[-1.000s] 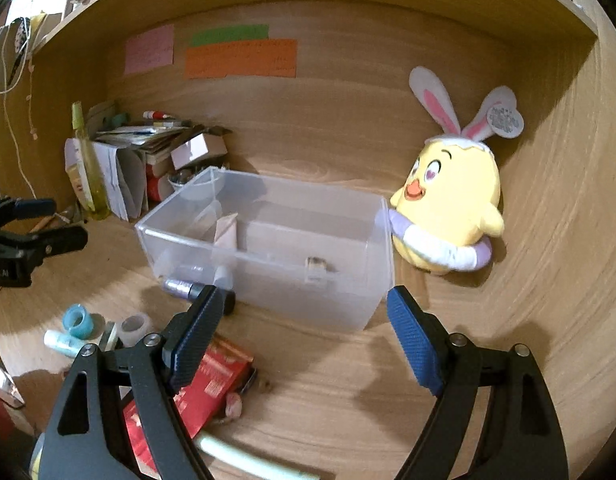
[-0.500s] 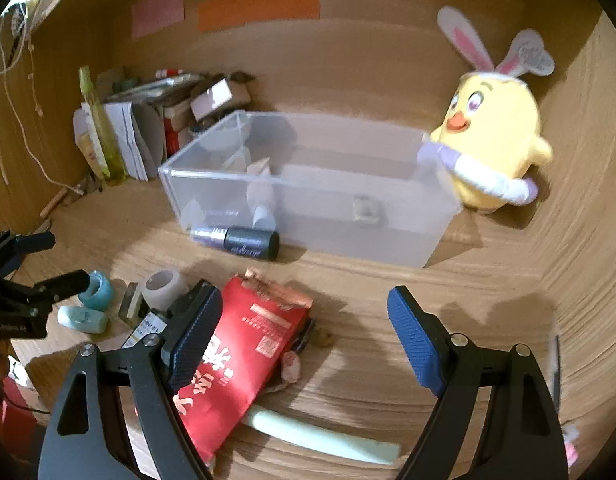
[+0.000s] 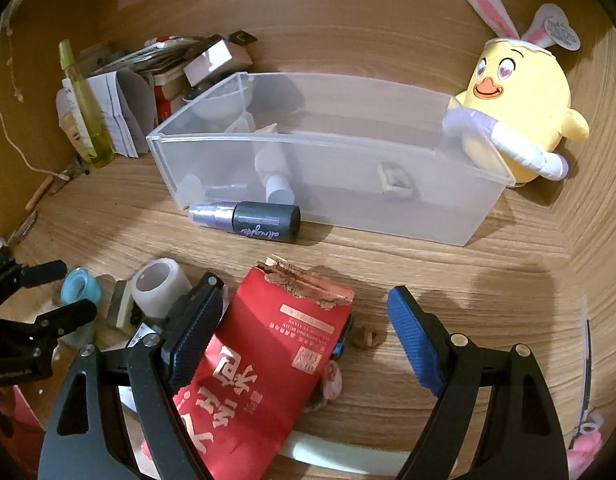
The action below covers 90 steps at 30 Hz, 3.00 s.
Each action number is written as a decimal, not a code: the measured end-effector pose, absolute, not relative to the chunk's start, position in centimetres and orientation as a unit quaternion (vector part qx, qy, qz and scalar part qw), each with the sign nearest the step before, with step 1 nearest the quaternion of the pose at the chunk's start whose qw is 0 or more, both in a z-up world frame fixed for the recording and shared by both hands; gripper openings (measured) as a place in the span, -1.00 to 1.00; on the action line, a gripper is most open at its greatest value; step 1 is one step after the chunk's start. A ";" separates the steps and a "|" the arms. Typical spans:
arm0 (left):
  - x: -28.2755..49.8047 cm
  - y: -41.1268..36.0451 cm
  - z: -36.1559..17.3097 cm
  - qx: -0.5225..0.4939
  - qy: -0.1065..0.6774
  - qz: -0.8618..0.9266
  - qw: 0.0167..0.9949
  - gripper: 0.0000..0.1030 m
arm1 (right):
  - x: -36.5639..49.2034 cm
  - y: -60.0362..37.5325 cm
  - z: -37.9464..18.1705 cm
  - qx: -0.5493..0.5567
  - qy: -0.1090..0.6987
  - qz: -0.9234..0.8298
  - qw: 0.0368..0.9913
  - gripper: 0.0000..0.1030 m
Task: Organize objects
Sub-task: 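Grasp the blue tape roll with the left tool while the right tool grasps the red packet, then carry the blue tape roll and red packet over the clear box with both tools, then open both tools to drop the tape roll and red packet into the box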
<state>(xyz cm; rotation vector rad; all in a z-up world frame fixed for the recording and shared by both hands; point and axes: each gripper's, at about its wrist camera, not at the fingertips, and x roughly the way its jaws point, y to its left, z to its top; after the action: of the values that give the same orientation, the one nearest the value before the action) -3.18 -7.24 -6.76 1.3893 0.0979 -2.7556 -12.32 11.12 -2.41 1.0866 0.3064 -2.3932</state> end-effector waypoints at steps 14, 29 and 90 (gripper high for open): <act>-3.7 -7.7 -5.3 0.421 0.045 -0.906 0.028 -0.25 | -12.2 11.4 -2.3 0.380 0.113 -0.886 0.240 0.10; -5.5 -5.9 -0.2 0.353 0.046 -0.934 0.020 -0.25 | -12.1 14.3 1.9 0.330 0.082 -0.910 0.238 0.10; -20.7 -1.2 -1.2 0.407 0.003 -0.913 -0.013 -0.26 | -28.4 10.1 2.3 0.368 0.177 -0.887 0.217 0.10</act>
<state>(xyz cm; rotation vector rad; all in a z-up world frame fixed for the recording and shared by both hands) -20.68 -1.23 -1.23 1.2887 0.0094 -2.8929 -28.42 10.07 2.30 1.0194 0.4900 -2.4564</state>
